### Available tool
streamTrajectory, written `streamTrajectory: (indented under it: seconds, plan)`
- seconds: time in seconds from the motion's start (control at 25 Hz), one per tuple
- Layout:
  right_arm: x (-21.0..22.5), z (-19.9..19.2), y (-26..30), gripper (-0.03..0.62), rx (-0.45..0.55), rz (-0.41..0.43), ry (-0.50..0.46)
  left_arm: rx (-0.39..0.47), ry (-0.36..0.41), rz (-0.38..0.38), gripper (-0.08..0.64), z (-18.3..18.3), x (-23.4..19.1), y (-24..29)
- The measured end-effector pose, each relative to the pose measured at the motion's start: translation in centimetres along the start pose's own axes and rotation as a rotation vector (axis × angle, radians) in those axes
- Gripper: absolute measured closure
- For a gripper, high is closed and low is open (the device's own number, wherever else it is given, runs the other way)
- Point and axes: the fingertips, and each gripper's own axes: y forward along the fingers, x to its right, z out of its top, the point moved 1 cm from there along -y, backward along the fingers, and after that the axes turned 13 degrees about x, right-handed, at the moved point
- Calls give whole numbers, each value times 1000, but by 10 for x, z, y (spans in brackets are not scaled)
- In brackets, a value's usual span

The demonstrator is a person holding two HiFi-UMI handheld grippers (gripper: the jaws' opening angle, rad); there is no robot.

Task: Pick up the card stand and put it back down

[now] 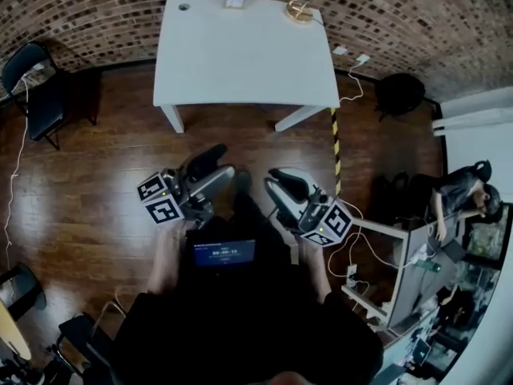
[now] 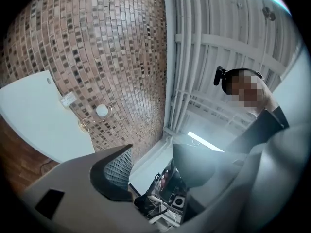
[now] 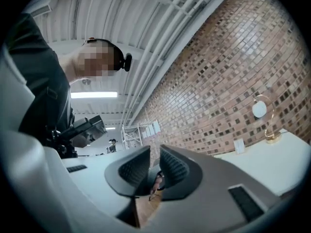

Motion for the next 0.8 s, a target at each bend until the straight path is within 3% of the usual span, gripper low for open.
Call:
streamTrajectory:
  seconds: [0.16,0.32,0.52,0.8]
  plan:
    - [-23,-11,-16,514,-21,-4,7,13,-22,-8,305,-18,15,-19]
    - [-40,1,-8,514,-2,44,-18,24,-4,1,305,-18,32,-22]
    - [-35,19,-14,514,20,100,-50,17,50,-6,305,-22,39,4]
    - [-9,27,-63,515,17,78,-9,-42,96,-4,305,-55,54,35]
